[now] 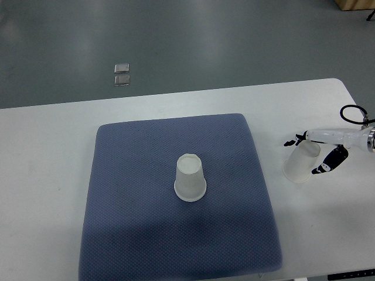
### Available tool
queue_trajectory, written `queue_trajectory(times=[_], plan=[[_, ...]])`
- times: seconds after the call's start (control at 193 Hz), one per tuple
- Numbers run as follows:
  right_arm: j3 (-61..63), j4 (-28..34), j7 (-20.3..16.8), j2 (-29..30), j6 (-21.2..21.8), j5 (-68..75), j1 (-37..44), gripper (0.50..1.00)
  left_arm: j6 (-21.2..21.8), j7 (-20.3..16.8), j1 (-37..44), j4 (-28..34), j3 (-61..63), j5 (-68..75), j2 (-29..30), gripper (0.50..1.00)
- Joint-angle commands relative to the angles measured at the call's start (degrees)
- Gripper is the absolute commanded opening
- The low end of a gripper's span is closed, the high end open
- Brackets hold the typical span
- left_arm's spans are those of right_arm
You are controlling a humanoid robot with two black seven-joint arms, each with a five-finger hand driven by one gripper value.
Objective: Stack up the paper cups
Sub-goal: 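Close the right hand around the white paper cup beside the cushion, then lift the cup and lower it upside down onto the cup on the cushion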
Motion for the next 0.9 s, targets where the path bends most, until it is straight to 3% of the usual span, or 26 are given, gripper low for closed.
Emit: queue_trajectory(times=[0.0,0.176,0.378,0.714,0.895], plan=[[-0.15,-0.5,0.0,0.45,-0.06,-0.34,0.09,0.764,0.0,0.0,0.0,-0.02,0.03,0.0,0.0,1.0],[-0.24,-0.94,0.0,0.98,-0.06,-0.34,0.18,0.719,0.0,0.0,0.0,-0.02,0.03,0.0,0.0,1.0],[-0.59,-1.03,0.44,0.89,0.03,-0.34,0.62,0.617,0.0,0.0,0.0,-0.02,0.03,0.0,0.0,1.0],[0.29,0.11,2.83,-1.31,1.61,1.86,7.65,0.625,0.0,0.0,0.0,-0.02,0.03,0.0,0.0,1.0],[0.55,4.94,2.83,-2.36,10.57,6.51,15.82,0.625,0.0,0.0,0.0,0.07,-0.06,0.0,0.0,1.0]])
